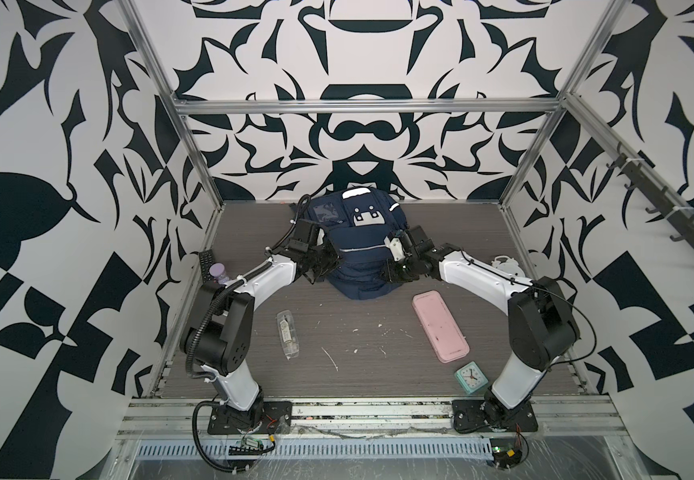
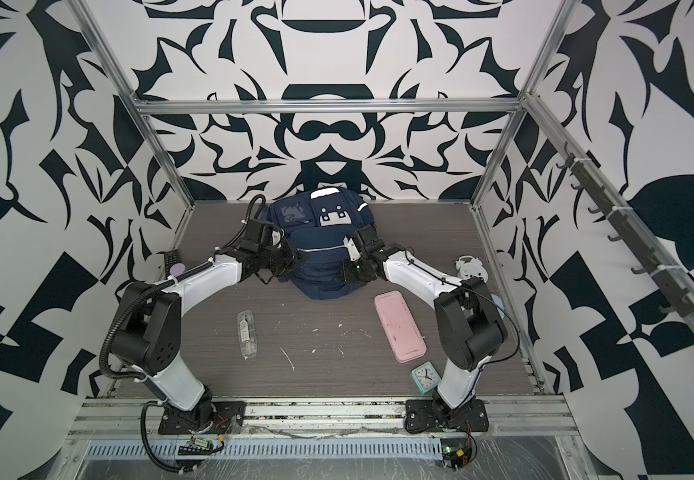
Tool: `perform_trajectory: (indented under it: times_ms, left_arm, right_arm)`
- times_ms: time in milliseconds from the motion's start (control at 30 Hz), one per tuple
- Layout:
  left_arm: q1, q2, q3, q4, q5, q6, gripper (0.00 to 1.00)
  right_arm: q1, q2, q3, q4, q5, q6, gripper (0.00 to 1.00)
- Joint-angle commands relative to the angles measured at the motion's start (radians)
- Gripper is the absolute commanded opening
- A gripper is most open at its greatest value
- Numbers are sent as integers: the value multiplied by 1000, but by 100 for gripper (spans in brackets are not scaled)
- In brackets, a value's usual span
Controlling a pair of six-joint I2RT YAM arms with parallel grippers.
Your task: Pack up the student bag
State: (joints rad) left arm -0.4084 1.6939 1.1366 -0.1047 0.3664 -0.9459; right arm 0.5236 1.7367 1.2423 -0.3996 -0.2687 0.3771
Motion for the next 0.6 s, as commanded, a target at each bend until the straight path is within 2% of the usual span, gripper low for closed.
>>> perform_trajectory:
  times_ms: [0,133,367,567]
  left_arm:
    - [9,-70,20,115,81,-35,0]
    - [26,-96,-4,191,132,-86,0]
    - [47,-126,-14,208,154,-95,0]
    - [51,-117,-34,231,163,-104,0]
  right_arm:
    - [2,-11,23,22,-4,14,43]
    - [3,-17,29,45,9,22,43]
    - [0,-15,38,78,25,43,42]
    - [0,-75,25,85,22,61,37]
